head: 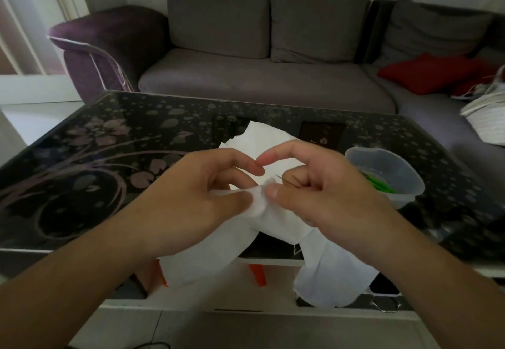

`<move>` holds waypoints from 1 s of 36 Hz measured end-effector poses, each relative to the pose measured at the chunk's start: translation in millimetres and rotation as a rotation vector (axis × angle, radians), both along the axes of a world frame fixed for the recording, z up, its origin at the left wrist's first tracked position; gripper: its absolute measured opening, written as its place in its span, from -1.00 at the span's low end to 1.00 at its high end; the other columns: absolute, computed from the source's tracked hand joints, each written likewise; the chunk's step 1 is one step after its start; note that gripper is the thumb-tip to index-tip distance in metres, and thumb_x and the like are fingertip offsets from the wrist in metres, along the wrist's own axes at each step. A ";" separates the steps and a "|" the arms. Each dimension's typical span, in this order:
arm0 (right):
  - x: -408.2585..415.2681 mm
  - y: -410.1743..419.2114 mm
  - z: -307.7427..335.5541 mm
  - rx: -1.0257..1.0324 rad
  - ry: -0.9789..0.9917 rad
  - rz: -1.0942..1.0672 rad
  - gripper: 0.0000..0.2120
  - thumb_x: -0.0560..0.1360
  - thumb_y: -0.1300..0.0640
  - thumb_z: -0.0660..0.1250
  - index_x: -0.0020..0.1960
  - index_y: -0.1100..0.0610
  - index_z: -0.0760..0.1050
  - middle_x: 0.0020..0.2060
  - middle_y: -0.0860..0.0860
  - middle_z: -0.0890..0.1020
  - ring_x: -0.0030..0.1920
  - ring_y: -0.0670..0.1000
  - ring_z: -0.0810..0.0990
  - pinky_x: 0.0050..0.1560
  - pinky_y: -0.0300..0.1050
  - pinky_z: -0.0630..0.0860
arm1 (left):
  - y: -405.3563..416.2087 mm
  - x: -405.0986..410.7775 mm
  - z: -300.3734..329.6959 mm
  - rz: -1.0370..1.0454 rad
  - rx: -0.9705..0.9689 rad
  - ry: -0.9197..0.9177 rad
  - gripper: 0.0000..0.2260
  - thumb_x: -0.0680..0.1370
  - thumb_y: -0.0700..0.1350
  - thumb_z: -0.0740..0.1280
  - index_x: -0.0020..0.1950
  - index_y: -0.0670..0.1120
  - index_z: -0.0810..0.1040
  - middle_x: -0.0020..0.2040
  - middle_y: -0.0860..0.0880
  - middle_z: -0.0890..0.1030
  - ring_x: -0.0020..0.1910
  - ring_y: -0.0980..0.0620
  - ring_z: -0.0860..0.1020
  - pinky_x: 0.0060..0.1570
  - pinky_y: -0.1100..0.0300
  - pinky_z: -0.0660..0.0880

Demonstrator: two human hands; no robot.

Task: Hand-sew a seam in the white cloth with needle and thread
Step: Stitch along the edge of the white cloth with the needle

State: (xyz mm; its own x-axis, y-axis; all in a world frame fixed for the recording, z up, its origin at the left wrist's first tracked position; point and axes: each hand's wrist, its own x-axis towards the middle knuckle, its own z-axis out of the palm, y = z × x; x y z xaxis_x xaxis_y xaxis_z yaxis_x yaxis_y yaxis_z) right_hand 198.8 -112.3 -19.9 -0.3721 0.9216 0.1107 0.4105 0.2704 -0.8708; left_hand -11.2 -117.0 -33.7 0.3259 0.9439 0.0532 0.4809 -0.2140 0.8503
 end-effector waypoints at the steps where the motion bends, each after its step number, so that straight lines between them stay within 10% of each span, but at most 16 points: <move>1: 0.3 1.7 -0.5 -0.006 0.006 -0.004 -0.75 0.58 0.13 0.43 0.16 -0.17 0.56 -0.49 0.01 0.41 -0.45 -0.04 0.38 -0.41 -0.21 0.39 | 0.2 0.6 0.9 0.000 -0.005 0.006 -0.71 0.60 -0.12 0.43 0.23 0.22 0.58 0.01 0.16 0.75 -0.05 0.03 0.71 -0.03 0.11 0.54; 19: -5.4 17.8 -2.5 -0.016 -0.072 0.139 -0.86 0.55 0.13 0.46 0.07 -0.05 0.62 -0.56 -0.02 0.39 -0.52 -0.03 0.33 -0.44 -0.28 0.38 | 1.2 -5.3 9.2 0.044 0.096 0.086 -0.48 0.53 -0.03 0.47 0.40 0.32 0.38 0.00 0.26 0.72 0.05 0.15 0.68 0.13 0.06 0.62; 36: 0.0 14.9 -8.4 0.082 -0.098 0.014 -0.94 0.52 0.14 0.49 -0.06 -0.01 0.64 -0.48 -0.04 0.39 -0.46 -0.11 0.33 -0.38 -0.34 0.37 | 2.4 -6.4 0.4 0.020 0.008 -0.003 -0.90 0.58 -0.01 0.43 -0.07 0.08 0.74 -0.12 0.12 0.74 -0.12 0.10 0.71 -0.08 0.17 0.58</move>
State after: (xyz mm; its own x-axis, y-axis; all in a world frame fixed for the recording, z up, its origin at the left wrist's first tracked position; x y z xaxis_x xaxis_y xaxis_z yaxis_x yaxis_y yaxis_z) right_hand 198.9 -97.4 -28.3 -0.3975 0.9056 0.1479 0.4886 0.3453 -0.8012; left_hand -17.6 -114.5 -33.3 0.3071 0.9497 0.0617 0.4823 -0.2112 0.8502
